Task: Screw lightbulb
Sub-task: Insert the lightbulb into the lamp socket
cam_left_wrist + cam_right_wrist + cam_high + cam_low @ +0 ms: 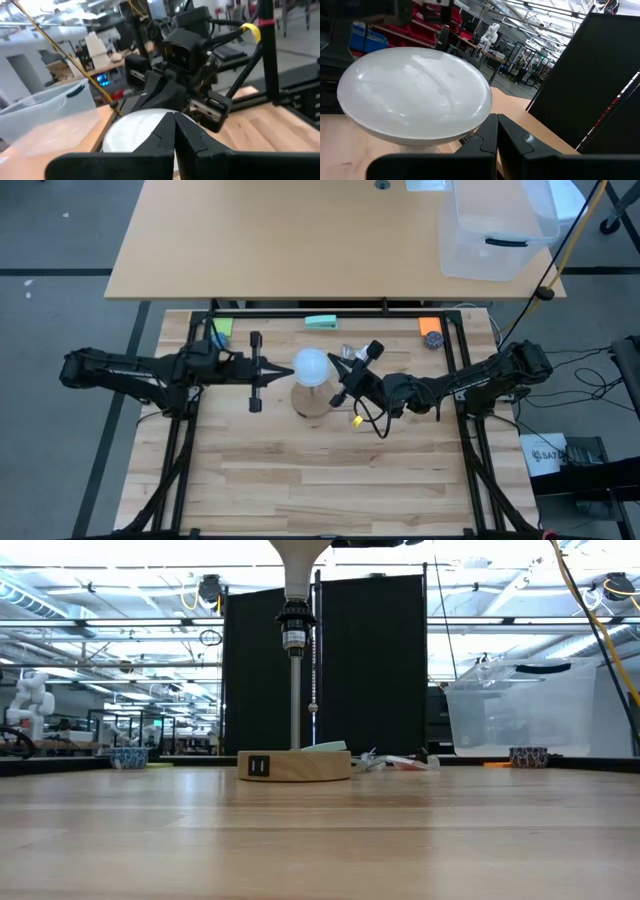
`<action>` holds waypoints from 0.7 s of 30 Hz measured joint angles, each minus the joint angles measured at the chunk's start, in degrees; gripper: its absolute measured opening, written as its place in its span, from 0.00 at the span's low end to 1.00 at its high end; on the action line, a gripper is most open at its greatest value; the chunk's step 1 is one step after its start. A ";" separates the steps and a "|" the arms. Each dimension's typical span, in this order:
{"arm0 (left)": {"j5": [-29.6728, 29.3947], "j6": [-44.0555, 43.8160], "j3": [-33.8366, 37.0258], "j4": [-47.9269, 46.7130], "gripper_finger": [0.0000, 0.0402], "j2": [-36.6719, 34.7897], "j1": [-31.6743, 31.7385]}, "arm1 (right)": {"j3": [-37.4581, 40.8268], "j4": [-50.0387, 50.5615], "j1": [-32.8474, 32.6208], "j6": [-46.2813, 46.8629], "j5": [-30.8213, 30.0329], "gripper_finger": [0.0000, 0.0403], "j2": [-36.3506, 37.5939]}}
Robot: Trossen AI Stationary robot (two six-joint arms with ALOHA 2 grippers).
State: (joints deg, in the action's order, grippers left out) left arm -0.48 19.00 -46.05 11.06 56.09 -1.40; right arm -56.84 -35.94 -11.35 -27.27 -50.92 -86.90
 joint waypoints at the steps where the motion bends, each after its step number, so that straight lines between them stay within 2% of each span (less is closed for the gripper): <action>1: -0.16 0.34 -1.28 -1.76 0.00 0.47 0.12 | 0.00 0.01 0.00 0.01 0.00 0.00 -0.01; 9: 0.24 2.26 -8.92 -12.02 0.00 4.14 3.49 | 0.00 0.02 0.00 0.21 0.00 0.00 -0.01; 21: 2.40 4.01 -13.38 -16.08 0.00 9.37 6.04 | 0.00 -0.19 0.02 0.16 -0.55 0.00 -0.01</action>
State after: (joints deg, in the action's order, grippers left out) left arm 1.91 23.01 -59.43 -5.02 65.46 4.64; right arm -56.84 -36.13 -11.33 -27.11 -51.47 -86.91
